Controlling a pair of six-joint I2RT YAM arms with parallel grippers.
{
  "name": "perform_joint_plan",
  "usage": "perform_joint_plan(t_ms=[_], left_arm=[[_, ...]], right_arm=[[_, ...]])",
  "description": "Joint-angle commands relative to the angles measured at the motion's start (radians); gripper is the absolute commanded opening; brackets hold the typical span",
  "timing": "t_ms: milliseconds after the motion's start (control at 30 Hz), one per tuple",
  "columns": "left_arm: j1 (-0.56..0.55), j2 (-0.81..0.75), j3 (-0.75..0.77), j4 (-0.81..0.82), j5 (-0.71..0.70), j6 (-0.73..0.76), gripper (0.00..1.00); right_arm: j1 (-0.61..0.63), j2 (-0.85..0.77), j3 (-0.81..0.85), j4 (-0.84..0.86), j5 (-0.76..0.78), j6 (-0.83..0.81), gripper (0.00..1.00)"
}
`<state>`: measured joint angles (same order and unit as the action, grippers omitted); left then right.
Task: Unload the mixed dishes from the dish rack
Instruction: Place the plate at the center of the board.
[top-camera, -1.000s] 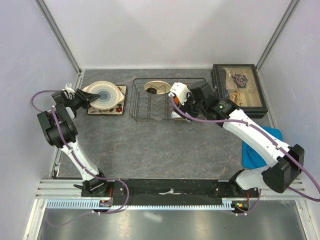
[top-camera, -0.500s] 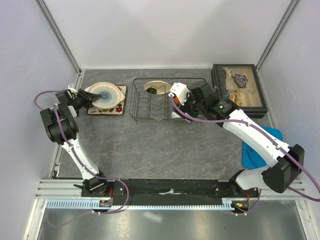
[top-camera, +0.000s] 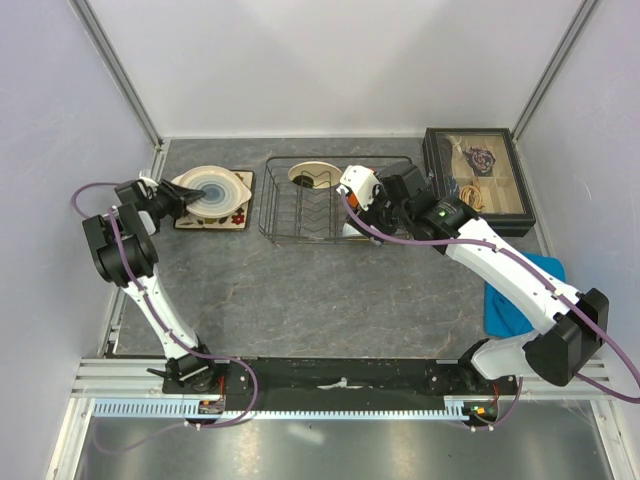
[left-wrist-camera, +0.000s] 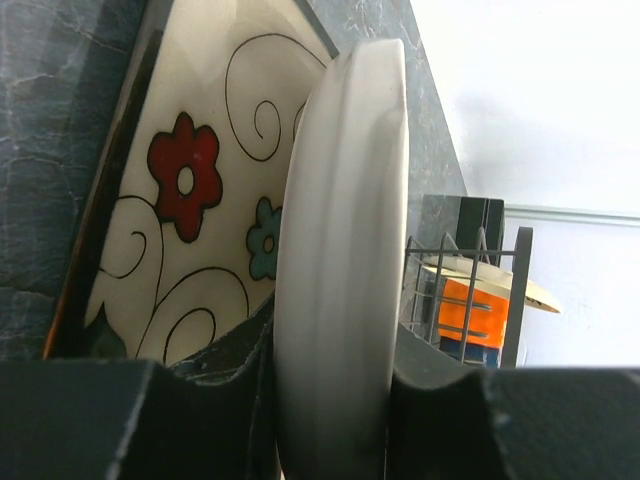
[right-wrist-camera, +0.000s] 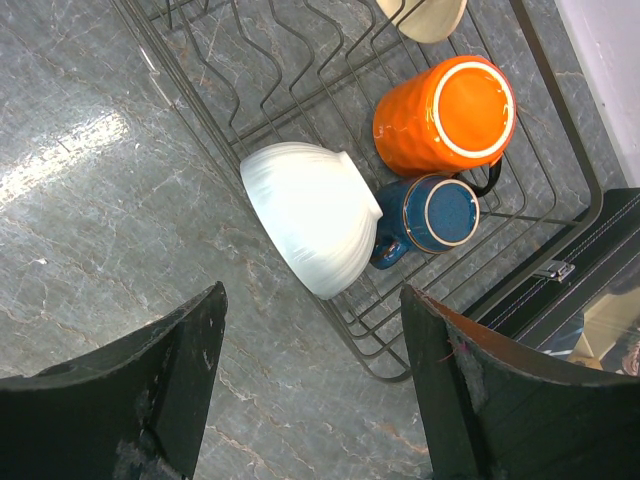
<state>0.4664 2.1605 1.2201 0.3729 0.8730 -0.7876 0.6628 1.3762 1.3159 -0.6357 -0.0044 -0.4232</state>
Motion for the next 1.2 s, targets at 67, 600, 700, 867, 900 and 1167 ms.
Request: perform_joint_plan(t_ms=[67, 600, 700, 867, 900, 1167], left_arm=[[-0.002, 0.009, 0.056, 0.043, 0.052, -0.048, 0.24], [0.002, 0.018, 0.05, -0.012, 0.044, 0.002, 0.54], [0.003, 0.012, 0.047, -0.029, 0.041, 0.016, 0.57], [0.009, -0.013, 0.042, -0.078, 0.027, 0.053, 0.65], [0.009, -0.014, 0.044, -0.089, 0.026, 0.06, 0.68], [0.012, -0.085, 0.076, -0.256, -0.042, 0.172, 0.75]], right_arm=[[-0.005, -0.005, 0.003, 0.027, -0.019, 0.0, 0.78], [-0.003, -0.014, -0.006, 0.028, -0.023, -0.002, 0.79], [-0.002, -0.016, -0.007, 0.027, -0.022, -0.002, 0.79], [-0.003, -0.022, -0.012, 0.028, -0.025, -0.002, 0.79], [-0.003, -0.022, -0.012, 0.028, -0.026, -0.002, 0.79], [-0.003, -0.026, -0.017, 0.028, -0.034, 0.0, 0.79]])
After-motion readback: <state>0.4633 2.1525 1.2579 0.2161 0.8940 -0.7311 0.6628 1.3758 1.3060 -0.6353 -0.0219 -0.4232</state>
